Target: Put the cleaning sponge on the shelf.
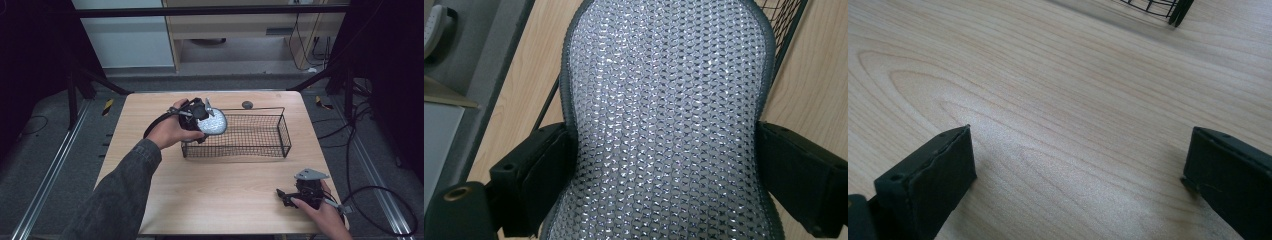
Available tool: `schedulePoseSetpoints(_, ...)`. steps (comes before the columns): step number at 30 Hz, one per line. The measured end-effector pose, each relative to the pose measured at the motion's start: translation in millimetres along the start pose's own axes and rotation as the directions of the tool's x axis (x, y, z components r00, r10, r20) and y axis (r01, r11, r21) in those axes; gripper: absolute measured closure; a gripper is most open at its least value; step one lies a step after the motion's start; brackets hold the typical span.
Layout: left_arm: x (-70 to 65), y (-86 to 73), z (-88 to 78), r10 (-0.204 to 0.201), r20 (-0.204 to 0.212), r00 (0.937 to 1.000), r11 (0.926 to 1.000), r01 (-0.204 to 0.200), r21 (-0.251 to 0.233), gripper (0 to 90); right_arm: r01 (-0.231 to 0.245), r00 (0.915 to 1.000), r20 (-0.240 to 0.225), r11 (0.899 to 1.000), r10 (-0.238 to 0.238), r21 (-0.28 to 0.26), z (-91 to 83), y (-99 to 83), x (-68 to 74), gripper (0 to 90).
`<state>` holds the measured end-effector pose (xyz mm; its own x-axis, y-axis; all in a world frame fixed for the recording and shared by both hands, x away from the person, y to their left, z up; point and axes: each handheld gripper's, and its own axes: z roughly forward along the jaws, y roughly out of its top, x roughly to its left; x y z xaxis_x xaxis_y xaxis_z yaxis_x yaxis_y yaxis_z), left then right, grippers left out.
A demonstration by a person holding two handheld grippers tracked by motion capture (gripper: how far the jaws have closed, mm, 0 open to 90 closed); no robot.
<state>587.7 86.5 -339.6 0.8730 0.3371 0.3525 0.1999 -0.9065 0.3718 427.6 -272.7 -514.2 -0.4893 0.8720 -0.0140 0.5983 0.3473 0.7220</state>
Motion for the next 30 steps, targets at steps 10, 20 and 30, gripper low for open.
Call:
schedulePoseSetpoints(10,-2.6,5.9,17.1,0.005,0.014,0.9999,1.0000,-0.006,0.008,8.5,0.005,1.0000,-0.003,1.000,-0.005,0.001,0.0,0.0,-0.3,0.3)
schedulePoseSetpoints(20,-4.6,16.4,33.9,0.021,0.027,0.9994,0.9997,-0.021,0.007,8.5,0.004,1.0000,-0.002,1.000,-0.004,0.001,0.0,0.0,-0.3,0.3)
schedulePoseSetpoints(30,-0.9,19.6,42.5,0.022,0.050,0.9985,0.9997,-0.022,-0.006,8.2,0.001,1.0000,-0.003,1.000,-0.001,0.003,-0.3,0.1,-0.2,0.3)
